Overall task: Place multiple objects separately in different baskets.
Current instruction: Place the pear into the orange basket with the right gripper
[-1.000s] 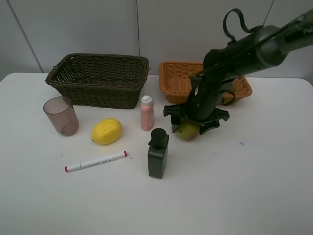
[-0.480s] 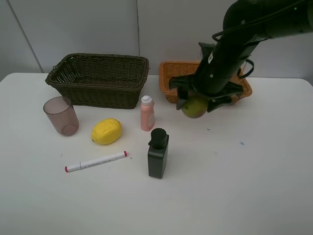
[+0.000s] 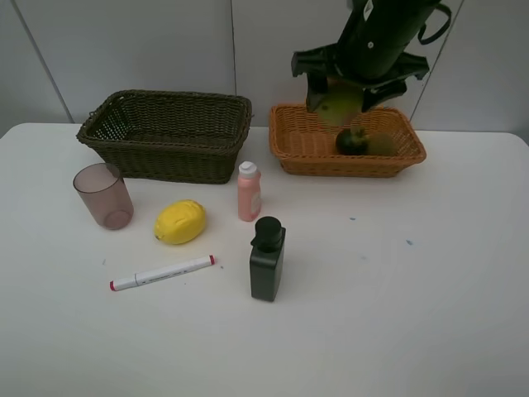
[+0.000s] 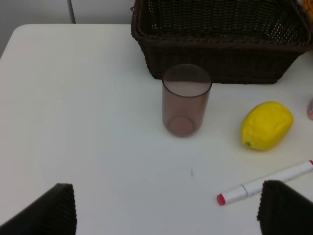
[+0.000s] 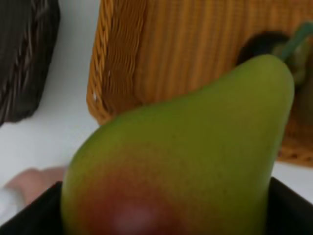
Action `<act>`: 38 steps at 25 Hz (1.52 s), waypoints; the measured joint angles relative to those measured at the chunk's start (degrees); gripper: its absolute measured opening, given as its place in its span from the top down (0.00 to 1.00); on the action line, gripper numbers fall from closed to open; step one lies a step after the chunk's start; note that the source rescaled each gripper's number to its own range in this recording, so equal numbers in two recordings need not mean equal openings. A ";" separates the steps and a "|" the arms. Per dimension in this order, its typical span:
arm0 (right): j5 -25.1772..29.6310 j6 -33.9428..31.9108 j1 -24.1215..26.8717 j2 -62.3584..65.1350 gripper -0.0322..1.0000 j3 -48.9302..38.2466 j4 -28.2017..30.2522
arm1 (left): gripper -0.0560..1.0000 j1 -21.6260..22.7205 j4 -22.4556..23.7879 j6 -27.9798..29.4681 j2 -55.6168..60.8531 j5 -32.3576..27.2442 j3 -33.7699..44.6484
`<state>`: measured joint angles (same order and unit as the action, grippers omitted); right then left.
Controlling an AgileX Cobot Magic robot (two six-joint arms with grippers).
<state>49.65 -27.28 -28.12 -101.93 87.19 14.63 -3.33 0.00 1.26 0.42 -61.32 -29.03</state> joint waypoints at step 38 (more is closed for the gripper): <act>-24.56 -0.01 5.95 -21.82 0.34 2.23 0.85 | 0.03 0.00 0.00 0.00 0.00 0.00 0.00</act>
<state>25.09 -27.29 -22.17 -123.75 89.43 15.48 -3.33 0.00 1.26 0.42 -61.32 -29.03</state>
